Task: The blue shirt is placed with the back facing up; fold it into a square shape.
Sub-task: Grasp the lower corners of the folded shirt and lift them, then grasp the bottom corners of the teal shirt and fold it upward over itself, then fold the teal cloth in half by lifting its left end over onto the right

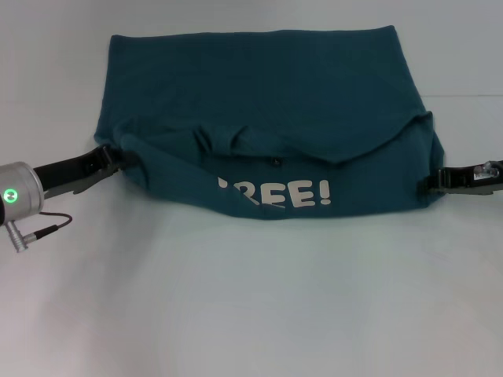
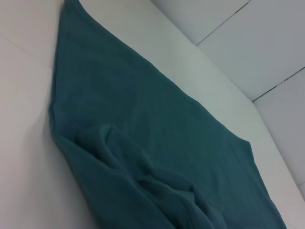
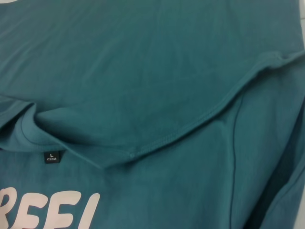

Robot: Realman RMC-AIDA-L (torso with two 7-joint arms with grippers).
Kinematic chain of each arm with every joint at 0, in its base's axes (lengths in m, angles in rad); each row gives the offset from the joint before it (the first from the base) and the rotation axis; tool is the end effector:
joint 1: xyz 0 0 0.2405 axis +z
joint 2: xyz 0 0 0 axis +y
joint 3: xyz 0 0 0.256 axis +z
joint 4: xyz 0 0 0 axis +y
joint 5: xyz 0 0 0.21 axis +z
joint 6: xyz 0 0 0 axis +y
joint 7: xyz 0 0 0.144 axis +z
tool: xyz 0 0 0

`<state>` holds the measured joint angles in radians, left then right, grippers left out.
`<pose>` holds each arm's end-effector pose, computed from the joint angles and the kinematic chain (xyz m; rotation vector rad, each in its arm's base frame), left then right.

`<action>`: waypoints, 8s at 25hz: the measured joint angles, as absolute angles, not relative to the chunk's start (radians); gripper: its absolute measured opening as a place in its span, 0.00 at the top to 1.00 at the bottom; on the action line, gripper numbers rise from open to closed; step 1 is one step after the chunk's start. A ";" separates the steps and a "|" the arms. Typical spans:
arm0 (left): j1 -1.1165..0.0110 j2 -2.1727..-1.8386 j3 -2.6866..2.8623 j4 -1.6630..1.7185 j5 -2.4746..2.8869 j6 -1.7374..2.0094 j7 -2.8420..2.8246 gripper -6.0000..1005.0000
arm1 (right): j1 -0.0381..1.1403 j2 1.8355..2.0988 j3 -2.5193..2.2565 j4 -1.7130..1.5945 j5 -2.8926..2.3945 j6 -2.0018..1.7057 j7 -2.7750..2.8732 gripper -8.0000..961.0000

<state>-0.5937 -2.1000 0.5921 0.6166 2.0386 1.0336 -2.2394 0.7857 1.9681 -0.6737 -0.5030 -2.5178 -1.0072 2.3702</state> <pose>-0.2989 0.3921 0.0098 -1.8508 -1.7009 -0.7827 0.2986 0.4230 0.0221 -2.0641 1.5402 0.1344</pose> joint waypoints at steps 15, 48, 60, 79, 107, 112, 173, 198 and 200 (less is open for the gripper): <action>-0.567 -2.045 0.625 0.662 2.116 1.289 -2.319 0.97 | 0.744 1.930 -0.684 -0.624 -2.530 -1.281 2.404 0.95; -0.604 -2.006 0.472 0.815 2.453 1.578 -2.486 0.97 | 0.677 1.867 -0.496 -0.701 -2.441 -1.511 2.389 0.95; -0.746 -2.008 0.480 0.733 2.454 1.295 -2.546 0.97 | 0.738 1.918 -0.502 -0.682 -2.340 -1.144 2.418 0.95; -0.841 -2.040 0.656 0.642 2.461 0.832 -2.561 0.97 | 0.889 1.979 -0.758 -0.477 -2.345 -0.533 2.422 0.95; -0.891 -2.035 0.682 0.552 2.462 0.676 -2.604 0.97 | 0.943 1.926 -0.809 -0.434 -2.349 -0.533 2.434 0.91; -0.883 -2.038 0.671 0.548 2.453 0.661 -2.641 0.86 | 0.946 1.893 -0.803 -0.442 -2.348 -0.537 2.451 0.90; -0.469 -2.103 0.361 0.564 2.149 1.132 -2.744 0.25 | 0.439 1.882 -0.566 -0.555 -1.819 -1.564 2.192 0.18; -0.580 -2.094 0.440 0.483 2.150 1.001 -2.733 0.25 | 0.428 1.879 -0.550 -0.550 -1.819 -1.558 2.192 0.18; -0.592 -2.094 0.447 0.475 2.149 0.988 -2.727 0.25 | 0.428 1.878 -0.546 -0.546 -1.819 -1.559 2.192 0.18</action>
<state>-0.5923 -2.0943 0.4467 0.4755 2.1486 0.9882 -2.7271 0.4278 1.8781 -0.5458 -0.5462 -1.8192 -1.5588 2.1922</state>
